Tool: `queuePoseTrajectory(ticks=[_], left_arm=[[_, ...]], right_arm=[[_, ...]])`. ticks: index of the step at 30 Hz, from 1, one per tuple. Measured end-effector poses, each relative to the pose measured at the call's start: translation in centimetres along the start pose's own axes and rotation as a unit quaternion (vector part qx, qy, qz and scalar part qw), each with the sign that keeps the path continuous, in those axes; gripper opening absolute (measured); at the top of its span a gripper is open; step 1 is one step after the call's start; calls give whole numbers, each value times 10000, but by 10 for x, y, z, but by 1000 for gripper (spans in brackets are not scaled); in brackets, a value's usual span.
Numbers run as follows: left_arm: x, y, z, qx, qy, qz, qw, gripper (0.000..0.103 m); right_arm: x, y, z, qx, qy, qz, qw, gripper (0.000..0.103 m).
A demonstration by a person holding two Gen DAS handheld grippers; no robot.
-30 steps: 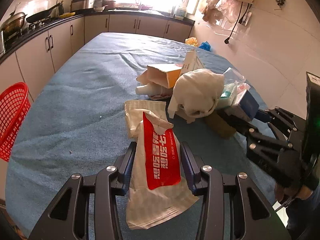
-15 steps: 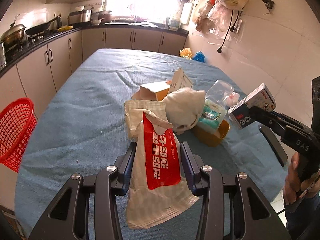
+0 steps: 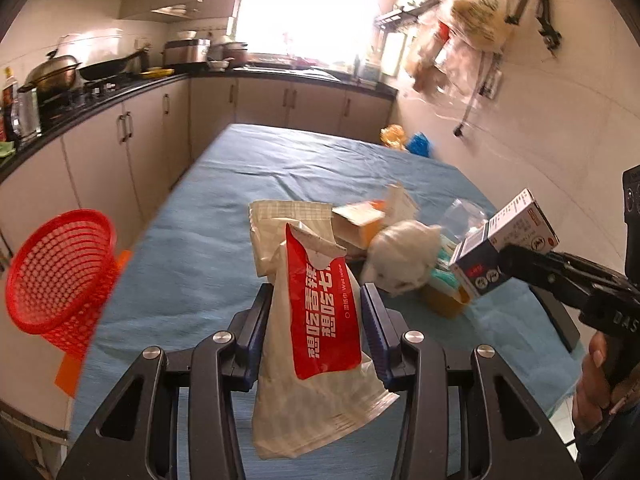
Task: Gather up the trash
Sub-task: 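Carry both items to the red basket and release them inside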
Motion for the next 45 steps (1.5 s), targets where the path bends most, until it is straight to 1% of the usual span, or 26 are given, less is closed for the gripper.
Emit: queuePoseTrajectory(ticks=[4,10,14,18,21,24,28,30,36,37,39,41,45], left_arm=[[12,13,31,214,204,-188,9994,42],[32,33,98,611,640,-455,9950,42],[41,45,152,963,1004,-588,9885,42],[47,50,200,1277,1302,-629,9812,42],[44,53,227,1457,1451,-621,9767,42],[38,58,248,1609,1558,-604,9727,42],[26,63,269,1796,1655,-568,9680,42],[20,65,276,1859,1650,-561,9670,42],[9,67,289,1978,1701,-552,9638,43],[9,68,290,1994,1694,-546,9636,44],[8,68,292,2034,1708,-559,9625,58],[9,69,290,2017,1727,-600,9622,59],[14,69,281,1986,1681,-641,9634,60]], right_arm=[[-20,17,31,201,292,66,9994,42],[-65,45,85,470,829,264,9951,42],[-99,62,120,627,1111,403,9910,42],[-141,76,149,677,1398,652,9857,42],[-171,82,166,656,1594,827,9815,42],[-195,88,179,716,1638,923,9796,42],[-230,95,197,696,1746,1067,9764,42],[-247,98,205,658,1789,1130,9751,42],[-281,99,221,568,1918,1334,9707,44],[-286,98,223,534,1919,1362,9704,44],[-293,97,223,463,1932,1412,9698,47],[-294,96,218,406,1927,1430,9699,48],[-284,96,208,378,1888,1326,9723,48]])
Point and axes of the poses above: each gripper's, at about its wrist camera, not at the fingertips, and x roughly against the way its jaws point, z to its left, y to its top, the point moved 5 cm from there along -x, roughly the way its jaws point, and after that the axes turned 14 degrees about x, right-handed, at the moved point
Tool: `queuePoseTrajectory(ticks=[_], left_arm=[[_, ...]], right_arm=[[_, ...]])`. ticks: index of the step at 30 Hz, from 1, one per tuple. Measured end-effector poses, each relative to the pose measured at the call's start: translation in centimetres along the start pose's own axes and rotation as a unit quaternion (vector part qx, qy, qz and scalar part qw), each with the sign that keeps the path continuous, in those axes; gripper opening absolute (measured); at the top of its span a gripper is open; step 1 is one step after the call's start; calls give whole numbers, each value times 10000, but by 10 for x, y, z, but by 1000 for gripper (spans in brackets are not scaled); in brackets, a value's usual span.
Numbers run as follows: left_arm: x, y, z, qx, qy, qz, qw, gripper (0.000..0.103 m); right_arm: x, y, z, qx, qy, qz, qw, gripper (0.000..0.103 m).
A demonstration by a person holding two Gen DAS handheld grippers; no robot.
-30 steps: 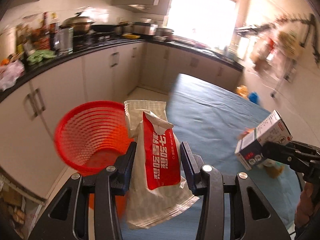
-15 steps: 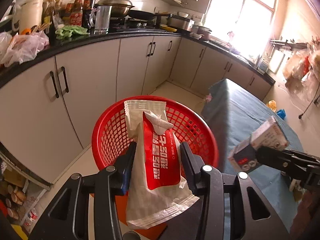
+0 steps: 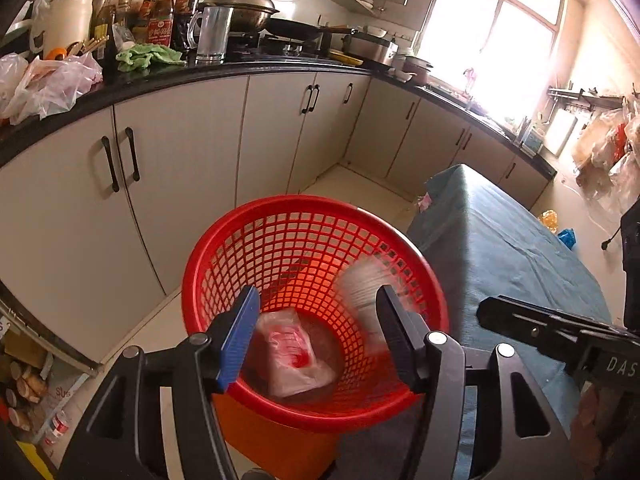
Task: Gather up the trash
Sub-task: 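Carry both items to the red basket and release them inside, then return both open tools to the table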
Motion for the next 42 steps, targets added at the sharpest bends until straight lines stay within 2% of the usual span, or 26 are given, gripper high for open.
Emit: queuePoseTrajectory(ticks=[4,7,13,18,22,26,30,35,37,40,42], left_arm=[[18,-8,-17,-75,-181,-106,9998,63],[31,-20,-36,-180,-381,-161,9990,69],[42,-66,-93,-660,-769,-45,9948,70],[46,-124,-157,-1293,-1248,279,9833,70],[48,-163,-200,-1810,-1418,520,9718,70],[50,-185,-228,-2081,-1495,653,9644,71],[55,-197,-244,-2231,-1533,685,9602,74],[58,-200,-258,-2366,-1546,647,9570,79],[58,-200,-264,-2405,-1538,636,9563,80],[58,-201,-279,-2479,-1588,619,9537,83],[56,-203,-291,-2542,-1671,615,9506,92]], right_arm=[[30,-9,-6,-59,-63,-230,9997,48],[58,-26,-8,-22,-182,-425,9989,58],[122,-77,-16,140,-717,-771,9943,60],[178,-134,-43,-33,-1229,-1054,9868,60],[214,-183,-71,-346,-1574,-1193,9797,60],[247,-222,-99,-713,-1993,-1262,9692,60],[280,-252,-134,-1211,-2336,-1466,9535,60],[300,-280,-171,-1862,-2512,-1629,9358,60],[303,-285,-178,-2109,-2333,-1733,9333,60],[309,-288,-183,-2199,-2284,-1852,9302,63],[310,-288,-183,-2216,-2224,-1878,9307,63]])
Point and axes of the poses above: each gripper's, at about its wrist camera, not at the fingertips, and x roughly against the way its jaws point, z to its left, y to its top, the point moved 5 cm from there along -x, roughly the way its jaws point, and after that the axes turned 14 degrees about x, right-handed, at the moved point
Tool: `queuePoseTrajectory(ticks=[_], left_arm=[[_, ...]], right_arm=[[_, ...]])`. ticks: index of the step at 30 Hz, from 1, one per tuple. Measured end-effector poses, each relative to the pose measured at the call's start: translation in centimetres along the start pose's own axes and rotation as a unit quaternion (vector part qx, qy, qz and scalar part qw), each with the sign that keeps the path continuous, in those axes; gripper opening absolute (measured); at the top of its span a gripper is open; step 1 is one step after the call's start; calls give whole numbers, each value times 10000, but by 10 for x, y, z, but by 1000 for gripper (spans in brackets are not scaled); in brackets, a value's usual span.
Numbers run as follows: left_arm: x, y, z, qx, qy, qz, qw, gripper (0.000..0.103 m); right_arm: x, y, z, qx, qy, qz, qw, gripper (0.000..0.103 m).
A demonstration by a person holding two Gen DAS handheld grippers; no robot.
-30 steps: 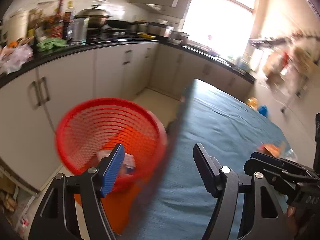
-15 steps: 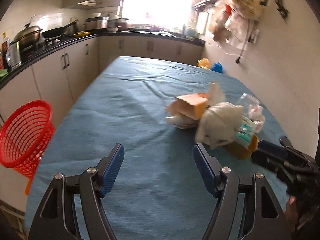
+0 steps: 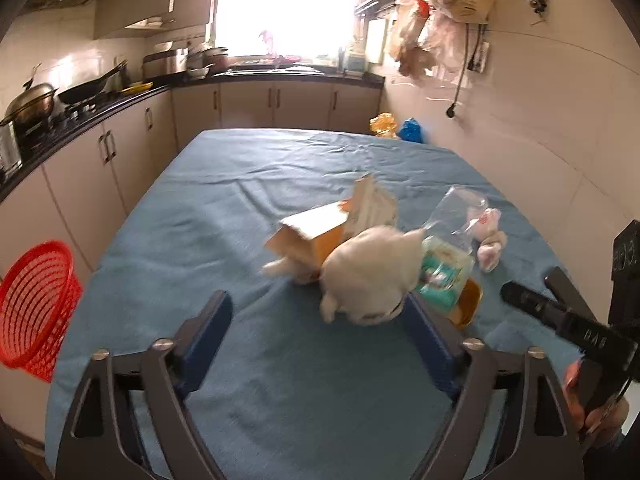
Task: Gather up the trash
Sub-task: 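Return both open tools to the table, then grasp the white cloth bundle with the left tool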
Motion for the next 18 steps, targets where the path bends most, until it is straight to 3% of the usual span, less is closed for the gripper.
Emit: queuePoseTrajectory(ticks=[10,11,12,14,18], left_arm=[[-50,2,-21,-103,254,176,9995,92],[-53,2,-21,-74,209,190,9996,84],[-55,1,-21,-40,154,235,9996,68],[-59,-1,-20,28,90,341,9994,53],[-54,-5,-15,58,14,297,9995,49]], right_arm=[[2,0,4,70,90,-181,9998,67],[3,0,3,59,101,-192,9997,67],[2,1,3,51,106,-198,9997,67],[2,0,2,47,113,-191,9997,67],[2,-1,1,76,48,-158,9998,67]])
Point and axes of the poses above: each gripper's, at about its wrist camera, not at the fingertips, and x roughly against the way its jaws point, z to its left, y to its top, the point moved 5 cm from there along -x, roughly the way its jaws point, and after that the axes turned 14 degrees about x, right-handed, at the moved point
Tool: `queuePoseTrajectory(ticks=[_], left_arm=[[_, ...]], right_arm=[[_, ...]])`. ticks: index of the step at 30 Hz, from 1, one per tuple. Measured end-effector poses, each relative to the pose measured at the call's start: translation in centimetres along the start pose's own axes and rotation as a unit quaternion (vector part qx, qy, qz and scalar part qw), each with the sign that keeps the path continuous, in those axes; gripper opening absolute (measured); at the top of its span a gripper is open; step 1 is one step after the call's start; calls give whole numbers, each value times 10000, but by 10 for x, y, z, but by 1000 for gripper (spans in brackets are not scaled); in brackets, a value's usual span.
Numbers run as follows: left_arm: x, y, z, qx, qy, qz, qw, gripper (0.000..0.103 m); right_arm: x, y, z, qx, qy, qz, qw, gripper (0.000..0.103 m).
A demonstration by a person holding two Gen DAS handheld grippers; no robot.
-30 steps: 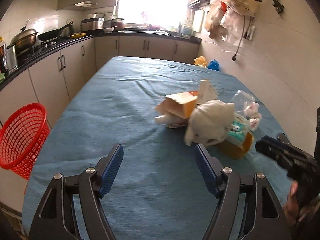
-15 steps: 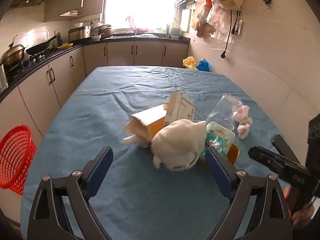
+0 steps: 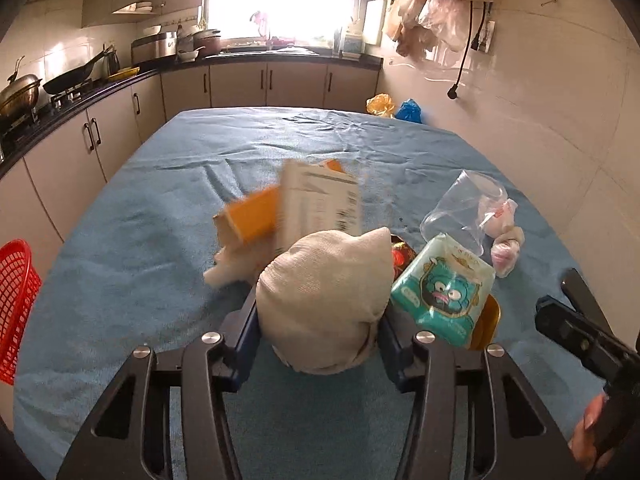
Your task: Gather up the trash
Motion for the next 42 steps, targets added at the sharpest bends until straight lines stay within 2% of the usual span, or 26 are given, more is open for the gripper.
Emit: queuePoseTrajectory(ticks=[12,16,20,23,29,37,42], left_arm=[[55,-12,27,17,-563,-584,9967,49],[61,-12,42,132,-695,-641,9954,49],[62,-12,54,317,-935,-621,9932,49],[66,-10,62,346,-946,-753,9921,49],[62,-4,79,742,-1267,-600,9873,49],[53,-4,86,993,-1208,-403,9869,49],[48,-2,96,1264,-1402,-212,9818,49]], right_arm=[[-10,-1,-9,-141,-304,291,9990,67],[-14,-3,-17,-301,-469,439,9975,67],[-17,-2,-15,-187,-739,609,9952,67],[-19,1,-10,-155,-805,705,9941,67],[-22,18,11,-50,-715,727,9948,67],[-28,31,44,258,-537,706,9957,67],[-31,37,54,258,-413,719,9962,67]])
Point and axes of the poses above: each gripper's, at about its wrist camera, not at the fingertips, and x roughly against the way its jaws point, z to its left, y to its top, the point moved 5 cm from there along -x, roughly the way its jaws point, and after that the axes turned 14 degrees about x, right-handed, at the moved point
